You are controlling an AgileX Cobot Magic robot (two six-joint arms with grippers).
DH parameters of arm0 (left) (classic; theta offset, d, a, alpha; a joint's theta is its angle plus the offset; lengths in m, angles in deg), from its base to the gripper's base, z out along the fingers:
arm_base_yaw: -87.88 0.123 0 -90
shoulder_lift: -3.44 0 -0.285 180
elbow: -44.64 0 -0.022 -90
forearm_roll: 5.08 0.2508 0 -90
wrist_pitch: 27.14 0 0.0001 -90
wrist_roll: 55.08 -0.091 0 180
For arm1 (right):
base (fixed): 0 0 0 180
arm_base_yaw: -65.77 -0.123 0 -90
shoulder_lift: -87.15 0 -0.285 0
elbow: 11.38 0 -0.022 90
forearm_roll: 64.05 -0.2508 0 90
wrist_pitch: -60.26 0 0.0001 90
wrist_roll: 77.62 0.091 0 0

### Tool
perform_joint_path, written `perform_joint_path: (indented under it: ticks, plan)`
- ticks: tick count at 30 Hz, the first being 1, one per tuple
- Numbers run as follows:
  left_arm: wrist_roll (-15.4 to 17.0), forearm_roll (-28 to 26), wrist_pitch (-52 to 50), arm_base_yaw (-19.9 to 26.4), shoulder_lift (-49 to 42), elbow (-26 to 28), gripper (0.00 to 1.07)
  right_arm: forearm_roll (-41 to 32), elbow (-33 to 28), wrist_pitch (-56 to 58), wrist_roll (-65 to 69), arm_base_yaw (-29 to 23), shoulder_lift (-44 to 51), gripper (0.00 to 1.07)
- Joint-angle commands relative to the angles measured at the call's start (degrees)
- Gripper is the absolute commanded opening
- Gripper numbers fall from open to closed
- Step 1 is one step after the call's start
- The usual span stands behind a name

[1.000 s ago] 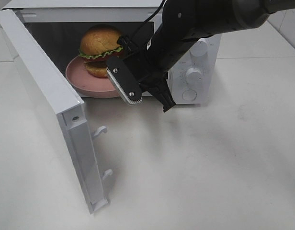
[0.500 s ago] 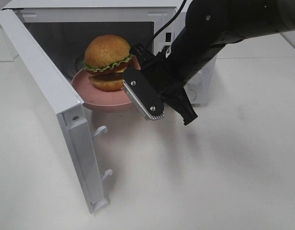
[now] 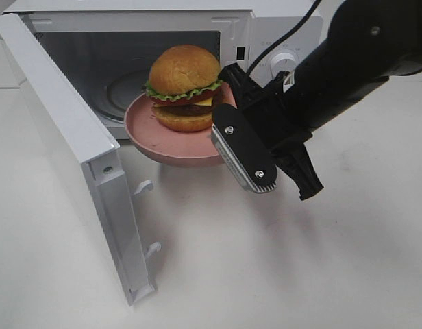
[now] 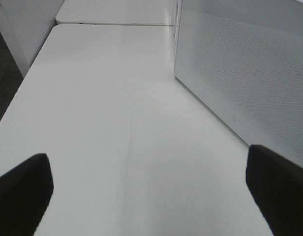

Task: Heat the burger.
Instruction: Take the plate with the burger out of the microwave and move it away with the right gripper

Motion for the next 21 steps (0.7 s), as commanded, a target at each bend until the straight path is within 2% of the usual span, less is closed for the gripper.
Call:
perform_joint_path:
  ticks: [1, 5, 7, 21]
  plan:
    - [0.06, -0.11, -0.46, 0.23, -1.32, -0.23, 1.00, -0.92, -2.98, -5.04, 0.11, 0.34, 4.35, 0.02]
    - [0.06, -0.11, -0.46, 0.23, -1.32, -0.23, 1.00, -0.92, -6.13, -6.47, 0.23, 0.34, 7.28, 0.02]
    - [0.06, -0.11, -0.46, 0.23, -1.32, -0.23, 1.00, -0.92, -9.91, -7.96, 0.23, 0.34, 11.52, 0.02]
    - [0.06, -0.11, -0.46, 0.23, -1.32, -0.23, 1.00, -0.40, -20.00, -7.33, 4.18, 0.34, 25.10, 0.02]
